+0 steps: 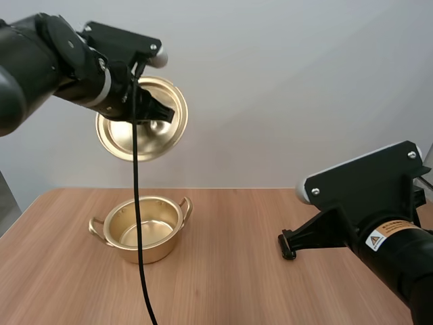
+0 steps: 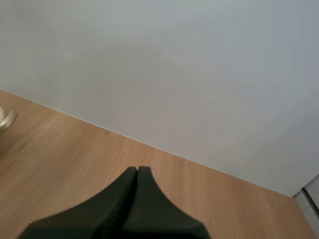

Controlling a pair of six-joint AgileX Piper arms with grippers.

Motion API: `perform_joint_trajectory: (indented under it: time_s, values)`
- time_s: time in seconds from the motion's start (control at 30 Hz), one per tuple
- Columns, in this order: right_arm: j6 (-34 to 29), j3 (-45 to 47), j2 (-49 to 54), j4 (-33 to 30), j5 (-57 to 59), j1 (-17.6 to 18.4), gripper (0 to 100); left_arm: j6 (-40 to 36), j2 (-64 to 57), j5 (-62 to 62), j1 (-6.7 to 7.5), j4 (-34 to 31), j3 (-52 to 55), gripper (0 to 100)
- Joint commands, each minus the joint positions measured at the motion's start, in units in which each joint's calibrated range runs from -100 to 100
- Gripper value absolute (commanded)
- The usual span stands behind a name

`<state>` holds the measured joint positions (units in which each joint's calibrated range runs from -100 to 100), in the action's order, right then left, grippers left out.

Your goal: Open the pot, put the car inside, and close it

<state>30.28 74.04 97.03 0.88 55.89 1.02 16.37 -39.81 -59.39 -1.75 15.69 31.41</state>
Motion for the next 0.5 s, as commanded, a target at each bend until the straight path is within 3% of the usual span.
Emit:
perform_joint_trajectory:
  time_s: [0.0,0.13,0.3,0.47]
  values:
    - [0.35,0.05,0.01,0.08,-2.35,0.0,0,-0.43,-12.82,6.65,-0.04,-0.01,-0.02,0]
    - [3.92,0.05,-1.6,-0.15,-9.44,0.0,0,-1.37,-19.41,9.8,-0.15,0.07,-0.02,0]
    - [4.03,0.05,-7.89,0.34,-16.75,-0.07,0,-1.76,-24.17,10.25,-0.21,0.11,-0.02,0]
    - [4.03,-0.23,-14.62,0.61,-23.73,-1.2,0,-6.91,-27.96,10.33,-0.21,-0.03,-0.02,0]
